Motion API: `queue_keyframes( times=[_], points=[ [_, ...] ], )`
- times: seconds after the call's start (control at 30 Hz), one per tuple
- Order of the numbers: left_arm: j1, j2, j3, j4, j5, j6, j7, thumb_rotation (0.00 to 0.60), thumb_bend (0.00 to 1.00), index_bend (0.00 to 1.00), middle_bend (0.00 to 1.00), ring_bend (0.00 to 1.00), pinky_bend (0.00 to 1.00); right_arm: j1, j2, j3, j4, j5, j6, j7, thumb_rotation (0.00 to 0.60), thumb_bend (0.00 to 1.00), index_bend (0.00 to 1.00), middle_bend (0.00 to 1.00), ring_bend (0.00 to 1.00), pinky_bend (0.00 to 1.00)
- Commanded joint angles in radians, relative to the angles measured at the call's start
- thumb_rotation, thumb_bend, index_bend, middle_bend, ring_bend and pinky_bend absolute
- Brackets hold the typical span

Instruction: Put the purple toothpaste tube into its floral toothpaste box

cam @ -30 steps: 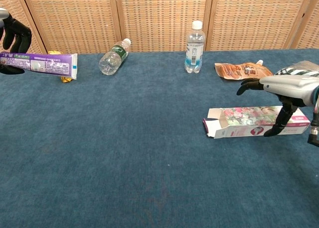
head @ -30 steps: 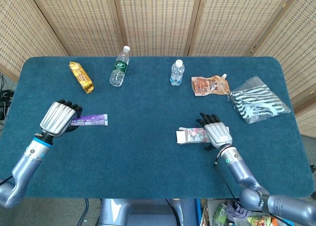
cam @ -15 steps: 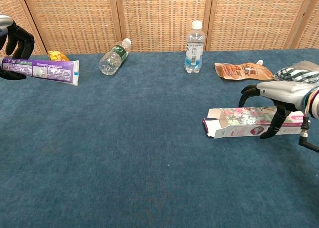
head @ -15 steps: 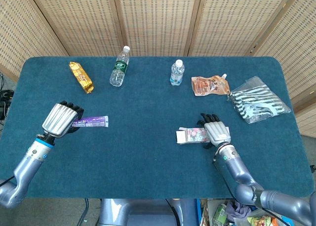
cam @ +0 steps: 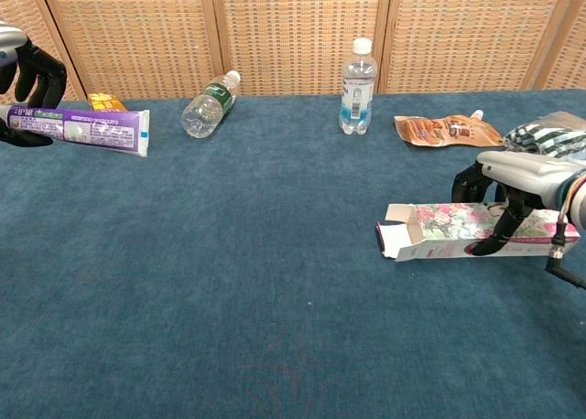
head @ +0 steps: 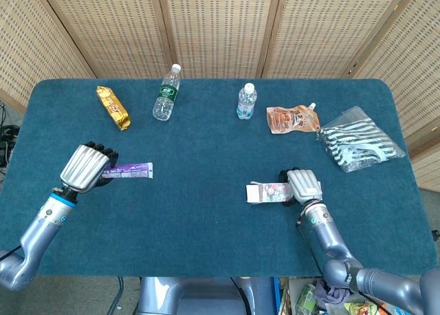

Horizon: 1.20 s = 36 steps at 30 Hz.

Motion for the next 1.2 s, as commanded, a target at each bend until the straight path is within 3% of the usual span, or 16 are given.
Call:
queue_keyframes(
  times=[0.03, 0.37, 0.67, 0.97, 1.2],
  points=[
    [0.0, 0.002, -0.001, -0.006, 0.0, 0.0, 0.001, 0.6, 0.27, 0.8, 0.68, 0.56, 0.56, -0.01, -0.003, -0.005, 0.007, -0.012, 0.007, 0.014, 0.6, 0.01, 0.56, 0.51, 0.36, 0.41],
    [-0.002, 0.017, -0.009, -0.049, 0.011, 0.008, 0.021, 0.6, 0.27, 0.8, 0.68, 0.56, 0.56, -0.026, 0.04, 0.013, -0.065, -0.05, 0.056, 0.035, 0.6, 0.01, 0.59, 0.54, 0.38, 0.43],
    [-0.005, 0.039, -0.014, -0.128, 0.032, 0.022, 0.043, 0.6, 0.27, 0.8, 0.68, 0.56, 0.56, -0.039, 0.119, 0.069, -0.256, -0.036, 0.109, 0.047, 0.6, 0.01, 0.59, 0.54, 0.38, 0.43],
    [-0.026, 0.1, -0.03, -0.299, 0.028, -0.013, 0.018, 0.6, 0.27, 0.8, 0.68, 0.56, 0.56, -0.053, 0.177, 0.083, -0.428, 0.004, 0.145, 0.023, 0.6, 0.01, 0.59, 0.54, 0.38, 0.43],
    [-0.054, 0.14, -0.065, -0.42, -0.027, -0.06, 0.109, 0.6, 0.27, 0.8, 0.68, 0.56, 0.56, -0.051, 0.182, 0.07, -0.495, 0.008, 0.162, -0.003, 0.6, 0.01, 0.59, 0.54, 0.38, 0.43]
  ],
)
